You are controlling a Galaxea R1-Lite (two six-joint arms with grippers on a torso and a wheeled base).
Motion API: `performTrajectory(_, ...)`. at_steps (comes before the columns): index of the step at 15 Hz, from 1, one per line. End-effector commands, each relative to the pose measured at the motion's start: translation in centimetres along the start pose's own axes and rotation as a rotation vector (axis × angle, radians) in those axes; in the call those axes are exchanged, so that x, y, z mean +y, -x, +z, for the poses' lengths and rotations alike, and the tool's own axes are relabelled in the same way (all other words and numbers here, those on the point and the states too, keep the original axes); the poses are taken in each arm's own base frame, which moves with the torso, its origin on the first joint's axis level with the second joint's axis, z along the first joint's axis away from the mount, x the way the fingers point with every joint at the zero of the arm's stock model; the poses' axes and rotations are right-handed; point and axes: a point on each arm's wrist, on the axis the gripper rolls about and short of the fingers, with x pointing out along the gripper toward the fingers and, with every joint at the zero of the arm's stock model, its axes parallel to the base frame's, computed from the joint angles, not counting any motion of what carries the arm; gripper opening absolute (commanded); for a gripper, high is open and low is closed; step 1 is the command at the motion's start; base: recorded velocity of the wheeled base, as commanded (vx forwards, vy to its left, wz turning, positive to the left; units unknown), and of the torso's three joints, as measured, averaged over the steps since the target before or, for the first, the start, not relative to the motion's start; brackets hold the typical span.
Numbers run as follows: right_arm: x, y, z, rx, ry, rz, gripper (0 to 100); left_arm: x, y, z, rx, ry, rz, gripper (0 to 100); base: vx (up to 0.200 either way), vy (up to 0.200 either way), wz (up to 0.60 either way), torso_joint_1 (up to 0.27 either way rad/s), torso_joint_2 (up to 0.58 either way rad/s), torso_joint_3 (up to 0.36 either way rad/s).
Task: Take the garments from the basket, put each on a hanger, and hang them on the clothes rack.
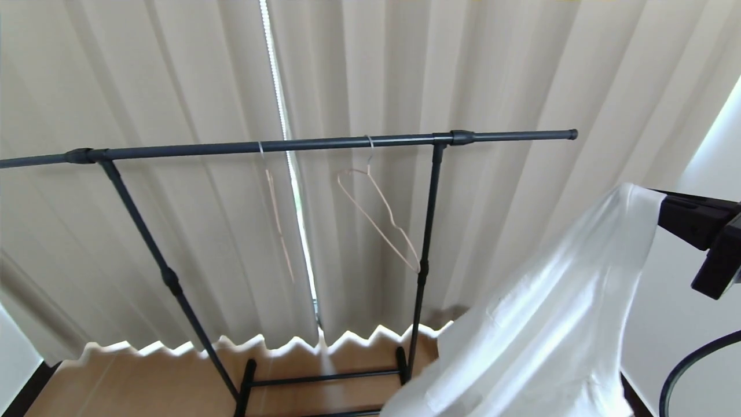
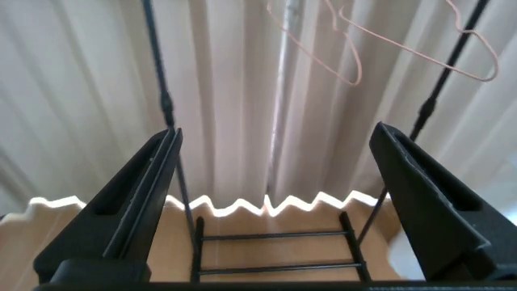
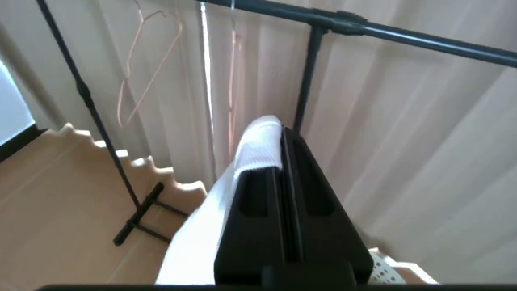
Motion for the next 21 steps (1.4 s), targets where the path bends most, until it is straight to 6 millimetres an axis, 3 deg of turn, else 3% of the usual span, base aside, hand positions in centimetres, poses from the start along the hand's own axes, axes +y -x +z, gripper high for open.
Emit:
performTrajectory(1, -0.01, -0.07, -0.13, 0.007, 0.001, -0.001, 0, 0.00, -0.01, 0.01, 0.000, 0.000, 0.002, 100, 0.000, 0.000, 0.60, -0.002, 0.00, 0.002)
performTrajectory(9, -0.01, 0.01, -0.09, 0.004, -0.001, 0.000, 0, 0.00, -0.01, 0.01, 0.000, -0.001, 0.000, 100, 0.000, 0.000, 0.00, 0.000, 0.00, 0.000)
performTrajectory(16, -0.01, 0.01, -0.18, 0.007, 0.001, 0.000, 0, 0.00, -0.01, 0.01, 0.000, 0.000, -0.002, 100, 0.000, 0.200, 0.00, 0.002, 0.00, -0.002)
performTrajectory(21, 0.00, -0.09, -0.40, 0.016, 0.008, 0.001, 0, 0.00, -0.01, 0.01, 0.000, 0.000, -0.002, 100, 0.000, 0.000, 0.00, 0.000, 0.00, 0.000)
